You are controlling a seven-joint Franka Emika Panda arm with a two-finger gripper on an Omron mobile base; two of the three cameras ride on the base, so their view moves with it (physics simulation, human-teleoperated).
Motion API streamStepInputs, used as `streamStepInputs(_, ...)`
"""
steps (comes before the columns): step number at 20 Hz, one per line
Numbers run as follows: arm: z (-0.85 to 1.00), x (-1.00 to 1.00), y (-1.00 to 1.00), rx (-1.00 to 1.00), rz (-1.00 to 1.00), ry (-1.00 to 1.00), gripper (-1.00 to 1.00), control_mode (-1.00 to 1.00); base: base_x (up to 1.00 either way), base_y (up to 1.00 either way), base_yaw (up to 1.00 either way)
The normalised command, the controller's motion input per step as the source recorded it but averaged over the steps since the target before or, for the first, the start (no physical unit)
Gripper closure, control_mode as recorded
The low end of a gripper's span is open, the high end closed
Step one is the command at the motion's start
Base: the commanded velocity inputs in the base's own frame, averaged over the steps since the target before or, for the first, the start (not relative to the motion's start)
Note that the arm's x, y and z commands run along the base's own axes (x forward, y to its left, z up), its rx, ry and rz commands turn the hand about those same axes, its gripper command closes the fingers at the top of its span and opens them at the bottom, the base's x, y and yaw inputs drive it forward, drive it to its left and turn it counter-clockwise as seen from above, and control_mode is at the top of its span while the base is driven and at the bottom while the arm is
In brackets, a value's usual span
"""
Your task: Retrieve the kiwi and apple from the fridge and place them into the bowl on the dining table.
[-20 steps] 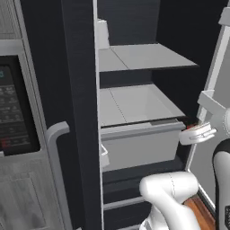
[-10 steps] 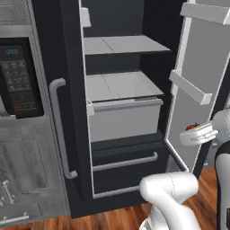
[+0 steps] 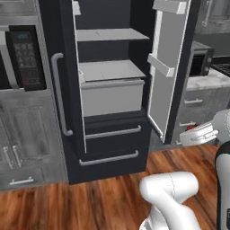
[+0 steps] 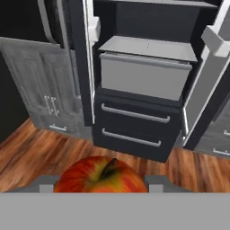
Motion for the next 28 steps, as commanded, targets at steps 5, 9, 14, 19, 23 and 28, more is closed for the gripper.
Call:
streamStepInputs(5, 0.0, 0.0, 0.0, 0.0, 0.0, 0.0, 1.0, 1.0, -1.0, -0.21, 0.0)
streamStepInputs(9, 0.0, 0.0, 0.0, 0.0, 0.0, 0.0, 1.0, 1.0, -1.0, -0.32, 0.0)
streamStepInputs(14, 0.0, 0.0, 0.0, 0.0, 0.0, 0.0, 1.0, 1.0, -1.0, -0.35, 0.0)
streamStepInputs(19, 0.0, 0.0, 0.0, 0.0, 0.0, 0.0, 1.0, 1.0, -1.0, -0.4, 0.0)
streamStepInputs(23, 0.0, 0.0, 0.0, 0.0, 0.0, 0.0, 1.0, 1.0, -1.0, -0.4, 0.0)
streamStepInputs(28, 0.0, 0.0, 0.0, 0.0, 0.0, 0.0, 1.0, 1.0, -1.0, -0.48, -0.02)
